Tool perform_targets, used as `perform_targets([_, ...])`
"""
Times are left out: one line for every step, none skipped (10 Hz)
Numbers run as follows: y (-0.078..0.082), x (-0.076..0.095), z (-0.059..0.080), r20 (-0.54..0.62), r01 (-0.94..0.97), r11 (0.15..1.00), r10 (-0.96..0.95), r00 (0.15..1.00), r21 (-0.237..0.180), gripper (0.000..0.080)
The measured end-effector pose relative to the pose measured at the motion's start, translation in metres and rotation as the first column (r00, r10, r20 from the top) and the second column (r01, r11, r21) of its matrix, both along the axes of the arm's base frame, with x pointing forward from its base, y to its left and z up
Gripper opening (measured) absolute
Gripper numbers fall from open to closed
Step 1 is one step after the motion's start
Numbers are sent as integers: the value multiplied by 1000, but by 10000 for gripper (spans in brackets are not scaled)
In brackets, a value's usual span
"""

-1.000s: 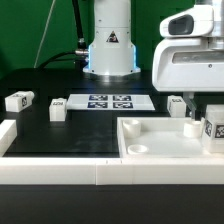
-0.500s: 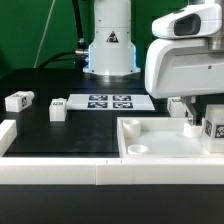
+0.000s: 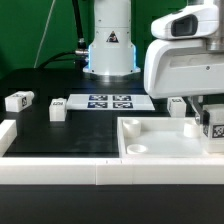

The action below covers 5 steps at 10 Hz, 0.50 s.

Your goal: Assemble one leg

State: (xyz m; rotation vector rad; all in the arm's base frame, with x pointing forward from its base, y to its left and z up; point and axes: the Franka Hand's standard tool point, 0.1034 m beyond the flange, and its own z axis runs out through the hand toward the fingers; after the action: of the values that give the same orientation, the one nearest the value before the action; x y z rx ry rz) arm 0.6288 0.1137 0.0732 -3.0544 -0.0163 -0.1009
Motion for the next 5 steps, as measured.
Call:
perform_targets([0,0,0,-17,166,986,-166,986,25,291])
perform_targets([-1,0,0,-30,298,954,-297,954,30,291])
perform_targets([-1,0,0,-37,380,924,-379,925,32,291])
perform_targets([-2,0,0,-53,520,854,-518,854,32,291])
perform_targets([-3,0,0,-68,615,788,-612,788,34,291])
